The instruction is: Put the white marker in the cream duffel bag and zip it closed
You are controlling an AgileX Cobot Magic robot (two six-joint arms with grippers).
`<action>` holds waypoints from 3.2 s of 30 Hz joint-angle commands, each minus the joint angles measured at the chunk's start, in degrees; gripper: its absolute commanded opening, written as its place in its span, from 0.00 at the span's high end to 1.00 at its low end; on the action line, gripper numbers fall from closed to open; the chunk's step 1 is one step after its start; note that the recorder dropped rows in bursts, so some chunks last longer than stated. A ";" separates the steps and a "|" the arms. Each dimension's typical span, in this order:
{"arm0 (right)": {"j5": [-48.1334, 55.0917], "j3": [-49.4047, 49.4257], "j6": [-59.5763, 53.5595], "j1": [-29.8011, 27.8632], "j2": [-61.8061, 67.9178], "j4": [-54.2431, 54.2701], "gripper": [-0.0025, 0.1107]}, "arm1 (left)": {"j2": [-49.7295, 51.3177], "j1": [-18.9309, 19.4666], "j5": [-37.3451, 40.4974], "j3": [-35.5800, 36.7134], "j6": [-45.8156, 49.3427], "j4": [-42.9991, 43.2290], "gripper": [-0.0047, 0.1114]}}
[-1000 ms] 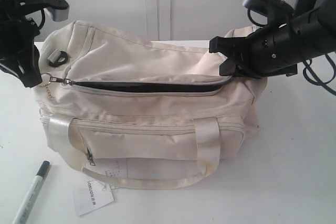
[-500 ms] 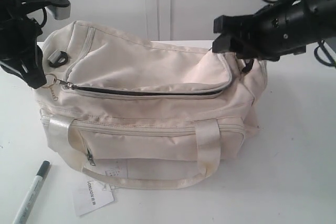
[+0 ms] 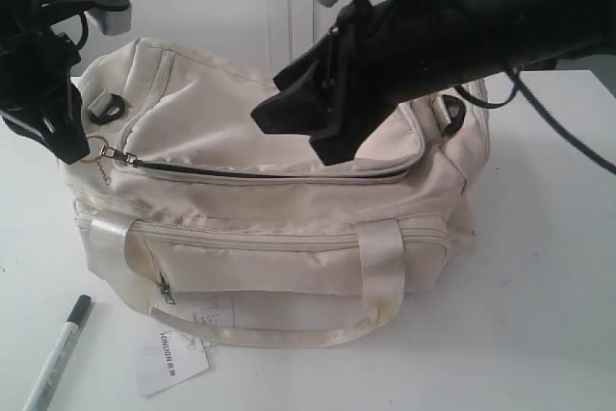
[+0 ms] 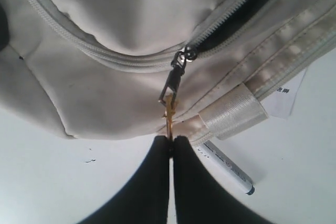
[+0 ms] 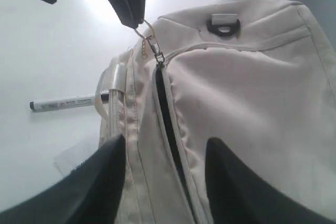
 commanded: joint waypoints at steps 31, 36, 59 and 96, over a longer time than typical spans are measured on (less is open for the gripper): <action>-21.71 -10.34 -3.84 13.69 22.51 -6.56 0.51 | -3.44 0.17 4.12 0.34 -0.16 -1.13 0.96; -20.76 -10.34 -3.95 13.69 22.51 -6.56 0.77 | -3.44 0.17 4.12 0.34 -0.16 -1.13 0.96; -19.27 -10.34 -3.72 13.69 21.04 -6.94 0.98 | -3.44 0.17 4.23 0.34 1.18 4.15 0.96; -18.62 -10.34 -1.64 13.69 20.81 -11.42 0.98 | -3.44 0.17 1.97 0.34 0.57 12.02 0.96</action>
